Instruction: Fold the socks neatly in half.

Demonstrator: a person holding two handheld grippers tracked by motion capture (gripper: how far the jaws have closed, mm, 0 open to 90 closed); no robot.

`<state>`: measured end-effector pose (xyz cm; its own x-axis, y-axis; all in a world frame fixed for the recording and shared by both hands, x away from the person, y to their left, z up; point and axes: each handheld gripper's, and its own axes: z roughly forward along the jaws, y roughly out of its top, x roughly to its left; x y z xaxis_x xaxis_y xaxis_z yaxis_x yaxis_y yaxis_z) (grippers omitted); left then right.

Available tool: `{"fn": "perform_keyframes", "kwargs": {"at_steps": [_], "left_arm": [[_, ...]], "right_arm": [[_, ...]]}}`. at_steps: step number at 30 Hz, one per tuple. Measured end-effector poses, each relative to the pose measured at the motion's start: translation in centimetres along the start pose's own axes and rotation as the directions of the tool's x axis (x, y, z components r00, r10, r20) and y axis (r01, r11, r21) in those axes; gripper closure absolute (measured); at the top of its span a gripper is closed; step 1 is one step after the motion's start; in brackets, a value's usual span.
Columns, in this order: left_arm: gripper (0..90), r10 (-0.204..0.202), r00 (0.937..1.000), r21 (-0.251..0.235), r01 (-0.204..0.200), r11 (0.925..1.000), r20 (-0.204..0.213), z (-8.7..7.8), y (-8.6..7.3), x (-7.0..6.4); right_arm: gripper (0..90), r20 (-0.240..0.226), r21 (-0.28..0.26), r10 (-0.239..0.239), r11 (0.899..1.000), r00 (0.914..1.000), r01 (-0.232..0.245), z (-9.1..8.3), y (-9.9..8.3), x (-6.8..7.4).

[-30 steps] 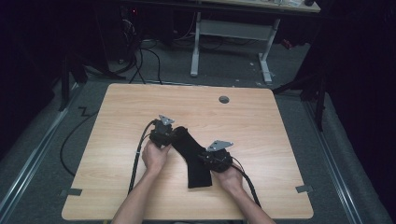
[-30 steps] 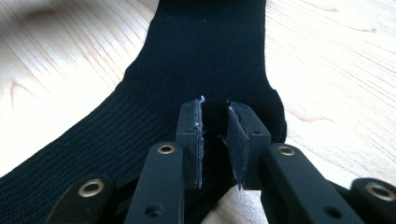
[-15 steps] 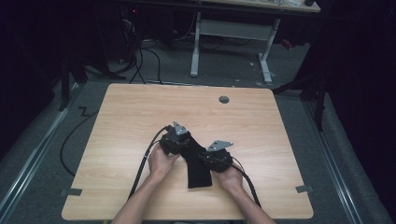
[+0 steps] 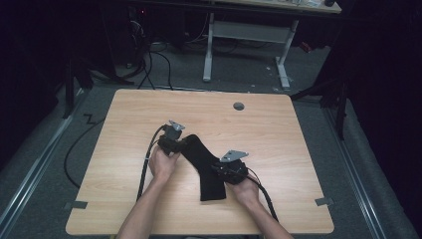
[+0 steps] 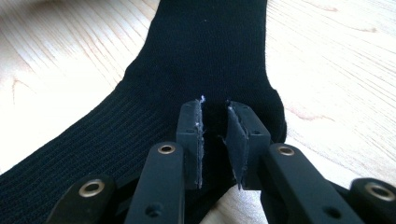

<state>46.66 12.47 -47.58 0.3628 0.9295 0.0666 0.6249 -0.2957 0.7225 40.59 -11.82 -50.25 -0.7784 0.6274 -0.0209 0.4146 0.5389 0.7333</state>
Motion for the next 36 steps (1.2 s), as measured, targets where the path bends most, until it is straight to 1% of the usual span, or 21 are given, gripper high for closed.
{"fn": "perform_keyframes", "kwargs": {"at_steps": [1,2,3,4,7,8,9,10,11,12,13,16,19,20,21,22,23,24,29,30,36], "left_arm": [[58.6,0.0,1.0,0.0,0.0,1.0,0.0,0.0,0.0,0.0],[56.8,0.013,0.9999,-0.019,-0.013,0.9997,0.004,-0.6,-0.1,-0.1],[55.9,0.013,0.9999,-0.019,-0.013,0.9997,0.004,-0.6,-0.1,-0.1],[55.9,0.021,0.9997,-0.036,-0.021,0.9991,0.014,-1.1,-0.1,-0.2],[54.7,0.042,0.9969,-0.078,-0.037,0.9963,0.066,-2.4,-0.2,-0.9],[54.2,0.065,0.991,-0.09,-0.054,0.9945,0.117,-2.8,-0.5,-1.7],[54.1,0.065,0.991,-0.09,-0.054,0.9945,0.117,-2.8,-0.5,-1.7],[54.1,0.093,0.9829,-0.084,-0.08,0.9932,0.159,-2.8,-0.8,-2.6],[53.6,0.093,0.9829,-0.084,-0.08,0.9932,0.159,-2.8,-0.8,-2.6],[53.3,0.113,0.9754,-0.067,-0.102,0.9926,0.19,-2.4,-1.1,-3.5],[53.1,0.113,0.9754,-0.067,-0.102,0.9926,0.19,-2.4,-1.1,-3.5],[51.6,0.115,0.9674,-0.039,-0.109,0.9932,0.225,-1.2,-1.7,-4.5],[50.6,0.11,0.97,-0.015,-0.11,0.9939,0.216,-0.4,-2.0,-4.5],[50.4,0.091,0.9725,-0.001,-0.093,0.9957,0.214,0.3,-2.2,-4.0],[50.7,0.091,0.9725,-0.001,-0.093,0.9957,0.214,0.3,-2.2,-4.0],[50.6,0.061,0.9817,0.0,-0.062,0.9981,0.181,0.3,-1.9,-3.5],[50.1,0.061,0.9817,0.0,-0.062,0.9981,0.181,0.3,-1.9,-3.5],[50.1,0.045,0.9849,-0.011,-0.043,0.999,0.167,-0.1,-1.8,-2.9],[49.9,0.04,0.9883,-0.034,-0.035,0.9988,0.147,-1.2,-1.6,-2.0],[50.1,0.035,0.99,-0.039,-0.03,0.9988,0.137,-1.6,-1.5,-1.6],[50.8,0.009,0.994,-0.024,-0.006,0.9997,0.109,-1.5,-1.1,-0.5]], "right_arm": [[75.3,0.0,0.0,0.0,1.0,1.0,0.0,0.0,0.0,0.0],[75.3,-0.002,-0.001,0.0,1.0,1.0,0.0,0.0,0.0,0.0],[75.3,-0.002,-0.001,0.0,1.0,1.0,0.0,0.0,0.0,0.0],[75.3,-0.002,-0.001,0.0,1.0,1.0,0.0,0.0,0.0,0.0],[75.3,-0.002,-0.001,0.001,1.0,1.0,-0.001,0.0,0.0,0.0],[75.3,-0.003,-0.001,0.003,1.0,1.0,-0.003,0.0,0.0,-0.1],[75.3,-0.003,-0.001,0.003,1.0,1.0,-0.003,0.0,0.0,-0.1],[75.2,-0.003,-0.001,0.003,1.0,1.0,-0.003,0.0,0.0,-0.1],[75.2,-0.003,-0.001,0.003,1.0,1.0,-0.003,0.0,0.0,-0.1],[74.8,-0.004,-0.002,0.007,1.0,1.0,-0.007,0.0,0.0,-0.1],[74.8,-0.004,-0.002,0.007,1.0,1.0,-0.007,0.0,0.0,-0.1],[73.8,-0.003,0.001,0.005,1.0,1.0,-0.005,0.0,0.0,0.0],[73.0,-0.004,0.001,0.005,1.0,1.0,-0.005,0.0,0.0,-0.1],[71.7,-0.005,-0.001,0.002,1.0,1.0,-0.002,-0.1,0.0,-0.1],[70.6,-0.008,-0.001,0.007,1.0,0.9999,-0.007,-0.1,0.0,-0.1],[69.6,-0.008,0.0,0.01,1.0,0.9999,-0.01,-0.1,0.0,-0.1],[69.6,-0.008,0.0,0.01,1.0,0.9999,-0.01,-0.1,0.0,-0.1],[68.4,-0.006,-0.001,0.005,1.0,1.0,-0.005,-0.2,0.0,-0.2],[68.4,-0.006,-0.017,0.013,1.0,0.9999,-0.013,-0.7,-0.2,-0.2],[70.9,-0.005,-0.025,0.015,1.0,0.9999,-0.016,-1.1,-0.4,-0.3],[77.3,0.006,-0.031,0.016,0.999,0.9998,-0.016,-1.8,-1.0,-0.7]]}}
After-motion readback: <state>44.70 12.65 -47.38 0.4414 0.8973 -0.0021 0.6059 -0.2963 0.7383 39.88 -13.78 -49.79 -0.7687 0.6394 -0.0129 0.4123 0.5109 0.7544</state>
